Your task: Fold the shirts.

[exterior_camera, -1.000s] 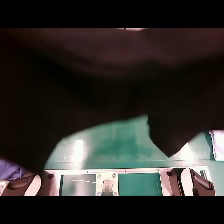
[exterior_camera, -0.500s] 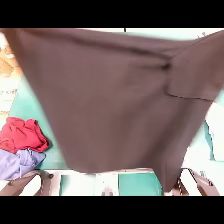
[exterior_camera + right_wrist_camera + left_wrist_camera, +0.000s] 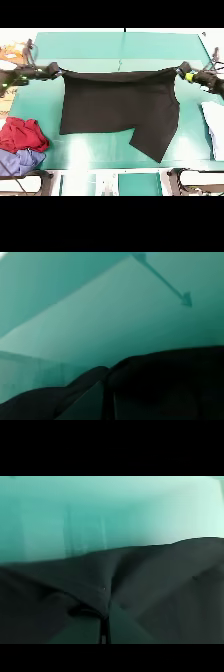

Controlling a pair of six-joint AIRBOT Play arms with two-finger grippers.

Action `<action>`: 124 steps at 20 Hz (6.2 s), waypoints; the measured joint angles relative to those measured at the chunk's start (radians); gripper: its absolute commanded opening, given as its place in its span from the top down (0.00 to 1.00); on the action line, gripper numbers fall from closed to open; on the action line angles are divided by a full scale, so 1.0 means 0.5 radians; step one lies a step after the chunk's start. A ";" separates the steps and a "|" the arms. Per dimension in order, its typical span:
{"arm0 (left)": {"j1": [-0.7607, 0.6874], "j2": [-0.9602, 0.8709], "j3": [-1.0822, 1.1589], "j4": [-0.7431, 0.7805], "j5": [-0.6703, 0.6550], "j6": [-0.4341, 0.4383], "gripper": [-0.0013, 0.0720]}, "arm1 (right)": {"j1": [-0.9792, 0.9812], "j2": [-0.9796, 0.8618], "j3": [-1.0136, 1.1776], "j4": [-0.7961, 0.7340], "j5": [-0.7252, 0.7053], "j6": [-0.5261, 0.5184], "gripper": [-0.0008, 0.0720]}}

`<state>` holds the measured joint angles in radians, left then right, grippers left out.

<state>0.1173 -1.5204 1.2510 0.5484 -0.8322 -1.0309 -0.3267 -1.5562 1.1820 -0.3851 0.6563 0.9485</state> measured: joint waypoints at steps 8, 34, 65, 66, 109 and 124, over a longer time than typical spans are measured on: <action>-0.014 -0.185 0.099 0.237 -0.115 -0.087 0.95 | -0.195 -0.310 0.291 -0.272 0.417 0.008 0.96; 0.134 -0.301 0.201 0.796 -0.856 -0.547 0.95 | -0.527 -0.286 0.347 -0.861 1.189 0.290 0.91; 0.018 1.480 -1.758 0.963 -0.494 -1.135 0.07 | -0.381 1.114 -1.711 -1.231 0.898 0.994 0.59; 0.018 1.481 -1.822 0.906 -0.430 -1.144 0.07 | -0.375 1.114 -1.714 -1.224 0.891 0.984 0.59; -0.112 1.466 -1.579 1.167 -0.519 -1.023 0.96 | -0.359 1.296 -1.409 -1.434 1.411 1.145 0.96; -0.099 0.742 -0.848 1.006 -0.291 -0.874 0.96 | 0.071 0.652 -0.439 -1.049 0.990 1.123 0.96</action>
<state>0.0677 -1.1496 0.8268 1.0515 -0.9779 -1.4677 -0.2913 -1.2304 0.9623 -0.9096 1.1515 1.5101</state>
